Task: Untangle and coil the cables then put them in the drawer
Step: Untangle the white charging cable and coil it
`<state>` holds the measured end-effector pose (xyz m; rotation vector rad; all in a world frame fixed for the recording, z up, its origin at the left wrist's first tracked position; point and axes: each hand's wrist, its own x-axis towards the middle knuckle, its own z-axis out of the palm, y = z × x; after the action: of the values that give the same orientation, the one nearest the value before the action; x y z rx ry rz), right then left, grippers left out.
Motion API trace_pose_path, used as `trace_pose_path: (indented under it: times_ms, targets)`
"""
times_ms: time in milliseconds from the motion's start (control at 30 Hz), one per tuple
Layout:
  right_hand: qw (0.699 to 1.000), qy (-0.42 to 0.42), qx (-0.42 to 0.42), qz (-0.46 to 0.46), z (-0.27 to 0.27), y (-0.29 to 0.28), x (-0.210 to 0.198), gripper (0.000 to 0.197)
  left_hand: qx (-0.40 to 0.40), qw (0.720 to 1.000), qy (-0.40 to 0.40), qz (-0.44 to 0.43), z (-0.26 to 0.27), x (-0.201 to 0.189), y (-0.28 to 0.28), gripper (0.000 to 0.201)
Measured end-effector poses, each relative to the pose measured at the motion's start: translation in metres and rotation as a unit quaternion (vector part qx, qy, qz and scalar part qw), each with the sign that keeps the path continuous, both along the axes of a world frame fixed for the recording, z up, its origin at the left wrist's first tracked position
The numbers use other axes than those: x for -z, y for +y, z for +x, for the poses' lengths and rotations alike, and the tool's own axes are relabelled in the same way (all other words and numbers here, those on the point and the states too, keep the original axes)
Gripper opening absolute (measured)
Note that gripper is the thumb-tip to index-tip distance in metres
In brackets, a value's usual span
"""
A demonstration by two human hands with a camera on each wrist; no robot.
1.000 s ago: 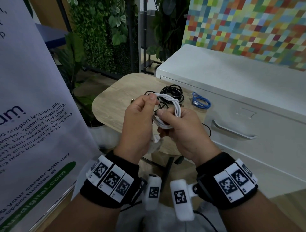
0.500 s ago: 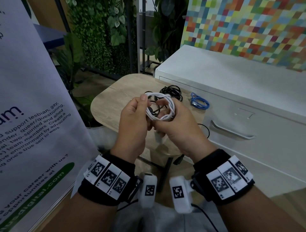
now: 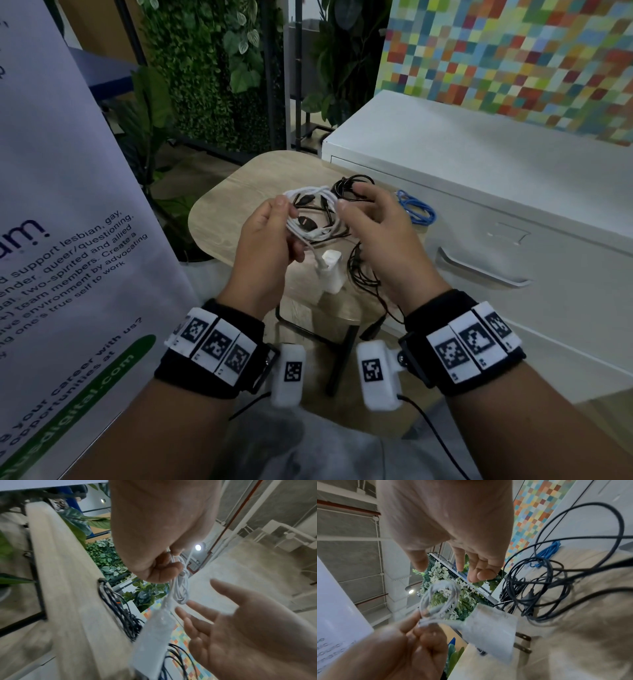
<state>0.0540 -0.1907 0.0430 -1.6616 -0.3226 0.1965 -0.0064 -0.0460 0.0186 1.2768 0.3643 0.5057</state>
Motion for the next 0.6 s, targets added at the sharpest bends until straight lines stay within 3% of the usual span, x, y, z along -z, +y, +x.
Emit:
trace_pose_path:
  times_ms: [167,333,467,600]
  targets:
    - [0.991,-0.067,0.041,-0.110,0.017,-0.019,0.007,0.026,-0.017,0.996,0.092,-0.014,0.008,0.024,0.029,0.032]
    - [0.947,-0.150,0.064,-0.278,0.030,-0.035,0.015,0.014,-0.030,0.989,0.138,0.049,0.007,0.040,0.046,0.030]
    - [0.921,-0.177,0.072,-0.340,0.034,-0.044,0.021,0.025,-0.035,0.983,0.149,0.104,0.004,0.040,0.048,0.025]
    - [0.910,-0.144,0.019,-0.389,0.036,-0.047,0.030,0.047,-0.056,0.962,0.184,0.192,0.002,0.041,0.058,0.019]
